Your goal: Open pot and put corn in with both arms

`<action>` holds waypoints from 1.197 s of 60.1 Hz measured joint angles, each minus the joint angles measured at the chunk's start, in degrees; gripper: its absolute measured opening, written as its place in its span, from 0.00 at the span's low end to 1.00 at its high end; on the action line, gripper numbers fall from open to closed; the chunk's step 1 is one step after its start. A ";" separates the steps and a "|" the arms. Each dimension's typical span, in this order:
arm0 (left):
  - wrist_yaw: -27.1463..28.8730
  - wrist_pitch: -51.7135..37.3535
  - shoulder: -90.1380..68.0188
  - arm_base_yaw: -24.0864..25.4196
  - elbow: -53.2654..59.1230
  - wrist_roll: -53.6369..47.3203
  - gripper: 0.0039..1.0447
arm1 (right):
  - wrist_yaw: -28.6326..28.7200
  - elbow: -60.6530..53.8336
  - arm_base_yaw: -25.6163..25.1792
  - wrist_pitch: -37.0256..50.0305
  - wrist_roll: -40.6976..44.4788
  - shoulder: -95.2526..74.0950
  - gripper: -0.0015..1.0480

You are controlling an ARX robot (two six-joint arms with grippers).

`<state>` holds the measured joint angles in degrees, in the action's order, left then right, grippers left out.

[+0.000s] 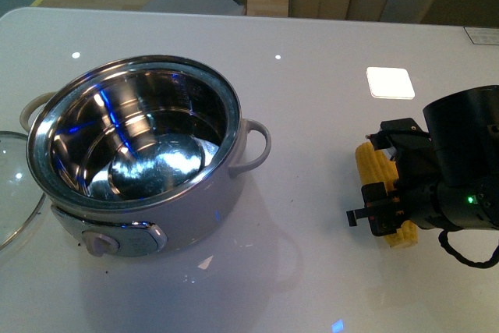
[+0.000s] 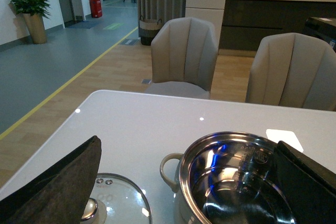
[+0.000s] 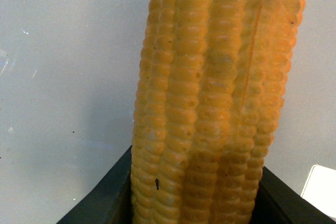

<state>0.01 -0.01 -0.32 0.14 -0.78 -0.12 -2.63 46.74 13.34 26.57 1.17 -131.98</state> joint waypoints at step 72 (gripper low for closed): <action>0.00 0.00 0.00 0.00 0.00 0.00 0.94 | 15.58 1.16 10.21 -27.17 -14.36 37.46 0.20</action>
<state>0.01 -0.01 -0.32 0.14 -0.78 -0.12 12.95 47.90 23.55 -0.60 -13.19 -94.52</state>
